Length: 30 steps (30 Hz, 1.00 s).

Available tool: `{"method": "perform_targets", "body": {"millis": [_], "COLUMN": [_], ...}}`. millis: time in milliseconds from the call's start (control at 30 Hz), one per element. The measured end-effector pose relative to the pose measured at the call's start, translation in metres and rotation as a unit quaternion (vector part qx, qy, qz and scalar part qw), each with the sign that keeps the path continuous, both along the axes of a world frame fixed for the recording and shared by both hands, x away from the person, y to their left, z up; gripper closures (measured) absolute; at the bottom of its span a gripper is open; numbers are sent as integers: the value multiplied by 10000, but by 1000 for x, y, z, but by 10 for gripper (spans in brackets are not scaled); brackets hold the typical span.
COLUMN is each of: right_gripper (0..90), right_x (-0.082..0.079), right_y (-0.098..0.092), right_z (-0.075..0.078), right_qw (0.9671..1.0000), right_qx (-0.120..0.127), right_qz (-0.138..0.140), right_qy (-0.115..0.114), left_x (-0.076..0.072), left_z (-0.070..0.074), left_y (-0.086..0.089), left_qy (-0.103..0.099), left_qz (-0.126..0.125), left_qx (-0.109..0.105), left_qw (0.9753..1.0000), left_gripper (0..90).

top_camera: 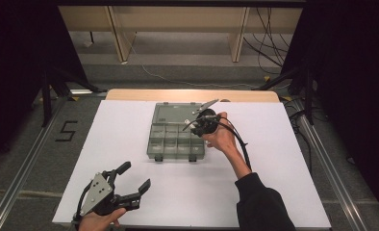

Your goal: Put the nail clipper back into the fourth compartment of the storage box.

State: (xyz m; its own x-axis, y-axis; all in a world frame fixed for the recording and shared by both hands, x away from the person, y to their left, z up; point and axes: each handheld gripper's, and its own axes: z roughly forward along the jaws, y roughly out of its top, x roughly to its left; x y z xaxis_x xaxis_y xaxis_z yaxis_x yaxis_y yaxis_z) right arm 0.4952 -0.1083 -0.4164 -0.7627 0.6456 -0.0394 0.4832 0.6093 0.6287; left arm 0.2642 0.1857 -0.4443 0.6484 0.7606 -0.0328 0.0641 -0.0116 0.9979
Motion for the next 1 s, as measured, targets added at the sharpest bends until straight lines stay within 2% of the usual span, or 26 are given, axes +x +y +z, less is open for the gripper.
{"method": "perform_targets", "body": {"millis": [33, 100, 133, 200, 267, 367, 433, 533, 633, 667, 767, 800, 833, 867, 933, 1000], "right_gripper": [774, 774, 773, 773, 773, 773, 773, 773, 773, 773, 772, 772, 771, 766, 740, 702], "right_x": [2, 2, 4, 5, 8, 9, 10, 12, 13, 13, 14, 14, 13, 14, 14, 14], "right_y": [-1, 0, 0, 0, -2, 0, -1, -2, -2, -2, -2, -2, -1, -2, -3, -5], "right_z": [-1, -2, -4, -6, -9, -11, -12, -15, -18, -20, -22, -22, -23, -24, -25, -23], "right_qw": [10000, 9999, 10000, 9998, 10000, 9998, 9999, 9998, 9997, 9997, 9997, 9998, 9996, 9997, 9993, 9996], "right_qx": [-16, 24, 43, 50, 57, 54, 50, 61, 38, 32, 8, -29, -72, -132, -109, -15], "right_qz": [42, -109, -50, -114, -71, -175, -123, -167, -207, -217, -168, -154, -219, -163, -240, -253], "right_qy": [-25, 116, 14, 121, 18, 74, 106, 112, 152, 142, 153, 141, 167, 110, 259, 112], "left_x": [-1, -1, -1, -1, 0, -1, 1, -1, -1, 0, 0, -1, -1, -1, -1, -1], "left_z": [0, 0, 0, 0, 0, 0, 0, 0, 1, 0, 0, 0, 0, 0, 0, 0], "left_y": [0, 0, 0, 0, 0, 0, 0, 0, 1, 0, 0, 0, 0, 0, 0, 0], "left_qy": [77, 78, 52, 58, 27, 80, -34, 41, 38, -15, 20, 76, 63, 63, 84, 80], "left_qz": [56, 50, 33, 35, 22, 44, -24, 22, 16, -20, -4, 23, 11, 7, 9, 4], "left_qx": [33, 11, 38, 34, 14, 13, 24, -22, 47, 23, 0, 28, 36, 39, 20, 37], "left_qw": [9999, 10000, 10000, 10000, 10000, 10000, 10000, 10000, 10000, 10000, 10000, 10000, 10000, 10000, 10000, 10000], "left_gripper": [154, 154, 154, 154, 154, 154, 154, 154, 154, 154, 154, 154, 154, 154, 154, 154]}}
